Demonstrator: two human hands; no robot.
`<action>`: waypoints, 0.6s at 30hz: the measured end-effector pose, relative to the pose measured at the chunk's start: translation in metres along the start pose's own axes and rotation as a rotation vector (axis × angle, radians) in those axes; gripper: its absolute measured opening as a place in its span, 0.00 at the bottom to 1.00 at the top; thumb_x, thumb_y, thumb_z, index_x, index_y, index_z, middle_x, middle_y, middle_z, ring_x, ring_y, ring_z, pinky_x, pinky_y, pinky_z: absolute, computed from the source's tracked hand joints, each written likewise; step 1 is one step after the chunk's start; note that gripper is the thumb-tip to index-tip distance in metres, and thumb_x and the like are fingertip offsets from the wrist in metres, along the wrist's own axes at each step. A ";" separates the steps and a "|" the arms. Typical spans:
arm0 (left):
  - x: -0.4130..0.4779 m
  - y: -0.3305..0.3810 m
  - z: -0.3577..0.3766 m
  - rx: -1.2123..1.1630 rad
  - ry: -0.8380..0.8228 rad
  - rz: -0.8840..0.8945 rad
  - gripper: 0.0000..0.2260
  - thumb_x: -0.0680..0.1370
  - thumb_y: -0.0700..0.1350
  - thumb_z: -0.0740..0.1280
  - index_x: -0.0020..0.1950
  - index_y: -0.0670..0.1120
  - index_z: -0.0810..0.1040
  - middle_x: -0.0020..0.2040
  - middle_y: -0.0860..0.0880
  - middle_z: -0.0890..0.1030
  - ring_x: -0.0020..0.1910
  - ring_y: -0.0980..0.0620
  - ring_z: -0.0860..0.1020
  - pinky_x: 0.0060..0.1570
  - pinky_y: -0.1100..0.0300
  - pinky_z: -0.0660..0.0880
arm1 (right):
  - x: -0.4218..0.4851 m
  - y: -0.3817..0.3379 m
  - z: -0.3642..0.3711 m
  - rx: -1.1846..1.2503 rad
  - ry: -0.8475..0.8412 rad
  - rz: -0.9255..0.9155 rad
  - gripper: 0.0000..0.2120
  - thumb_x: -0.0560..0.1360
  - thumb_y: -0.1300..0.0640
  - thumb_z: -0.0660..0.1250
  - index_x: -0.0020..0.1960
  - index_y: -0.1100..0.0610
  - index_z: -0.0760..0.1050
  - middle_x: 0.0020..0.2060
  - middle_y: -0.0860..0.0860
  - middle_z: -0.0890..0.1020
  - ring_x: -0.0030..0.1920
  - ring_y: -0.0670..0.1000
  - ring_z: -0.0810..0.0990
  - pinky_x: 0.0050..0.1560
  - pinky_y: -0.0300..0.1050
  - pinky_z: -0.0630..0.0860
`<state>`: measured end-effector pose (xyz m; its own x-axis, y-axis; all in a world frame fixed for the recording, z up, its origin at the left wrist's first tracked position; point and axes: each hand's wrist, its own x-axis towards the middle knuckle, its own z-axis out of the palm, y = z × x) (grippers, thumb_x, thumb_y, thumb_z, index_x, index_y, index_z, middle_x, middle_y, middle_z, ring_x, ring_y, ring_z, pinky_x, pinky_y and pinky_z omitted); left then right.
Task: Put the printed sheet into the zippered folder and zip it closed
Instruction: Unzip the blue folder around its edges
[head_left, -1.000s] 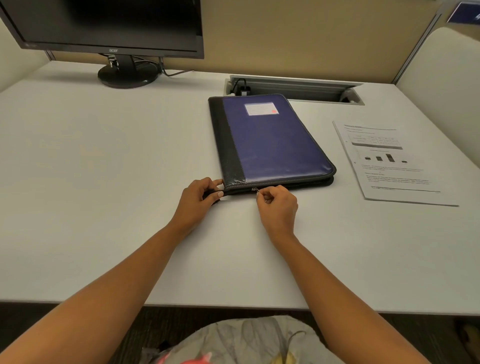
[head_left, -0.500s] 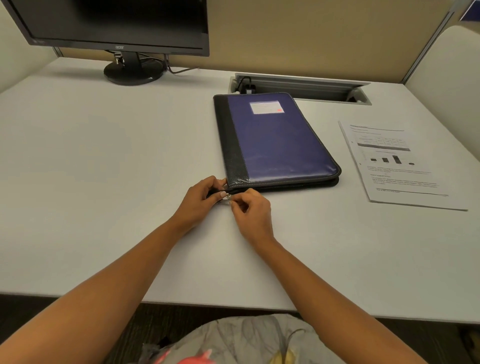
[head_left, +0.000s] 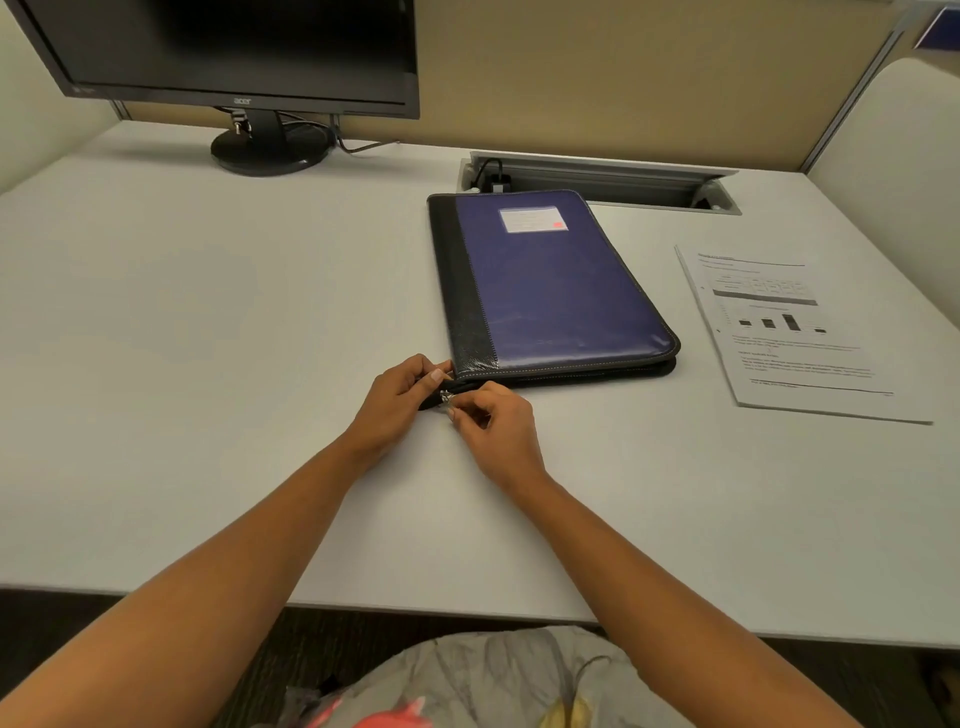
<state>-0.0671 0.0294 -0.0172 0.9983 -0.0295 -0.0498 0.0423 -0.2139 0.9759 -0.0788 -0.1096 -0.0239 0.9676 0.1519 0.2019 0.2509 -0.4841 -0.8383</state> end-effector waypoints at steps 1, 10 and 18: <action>0.000 -0.001 0.000 0.011 0.011 0.004 0.10 0.80 0.40 0.59 0.46 0.32 0.73 0.54 0.43 0.80 0.62 0.54 0.74 0.62 0.53 0.70 | 0.001 0.000 0.000 0.010 -0.010 0.012 0.07 0.71 0.62 0.68 0.49 0.63 0.81 0.37 0.53 0.77 0.36 0.48 0.74 0.40 0.44 0.74; 0.002 -0.006 -0.018 0.075 0.125 -0.008 0.09 0.80 0.42 0.59 0.45 0.37 0.74 0.55 0.48 0.80 0.53 0.53 0.77 0.48 0.71 0.72 | 0.010 0.018 -0.042 0.044 0.156 0.125 0.05 0.73 0.60 0.67 0.46 0.61 0.81 0.42 0.57 0.82 0.40 0.48 0.77 0.38 0.29 0.70; 0.005 0.004 -0.038 0.254 0.229 -0.083 0.08 0.78 0.42 0.63 0.45 0.40 0.78 0.52 0.40 0.82 0.50 0.44 0.78 0.52 0.54 0.70 | 0.020 0.034 -0.094 -0.015 0.578 0.208 0.06 0.74 0.61 0.65 0.47 0.61 0.79 0.42 0.55 0.79 0.40 0.49 0.76 0.46 0.42 0.76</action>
<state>-0.0605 0.0655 -0.0053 0.9760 0.2119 -0.0492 0.1410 -0.4437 0.8850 -0.0477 -0.2036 -0.0006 0.8546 -0.4371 0.2803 0.0512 -0.4663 -0.8831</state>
